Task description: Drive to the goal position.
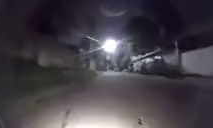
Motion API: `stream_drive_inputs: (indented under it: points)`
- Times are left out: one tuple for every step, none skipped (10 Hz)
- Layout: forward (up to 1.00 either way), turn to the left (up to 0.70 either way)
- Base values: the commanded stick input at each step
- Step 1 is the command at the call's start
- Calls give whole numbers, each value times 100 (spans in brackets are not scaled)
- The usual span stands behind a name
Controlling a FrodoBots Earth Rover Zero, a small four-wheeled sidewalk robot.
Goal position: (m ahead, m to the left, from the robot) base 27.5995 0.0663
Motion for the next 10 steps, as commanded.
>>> stream_drive_inputs:
  points:
    - [100, 0]
    - [100, 0]
    - [100, 0]
    - [100, 0]
    - [100, 0]
    - [100, 0]
    - [100, -3]
    - [100, -40]
    - [100, -40]
    - [100, -40]
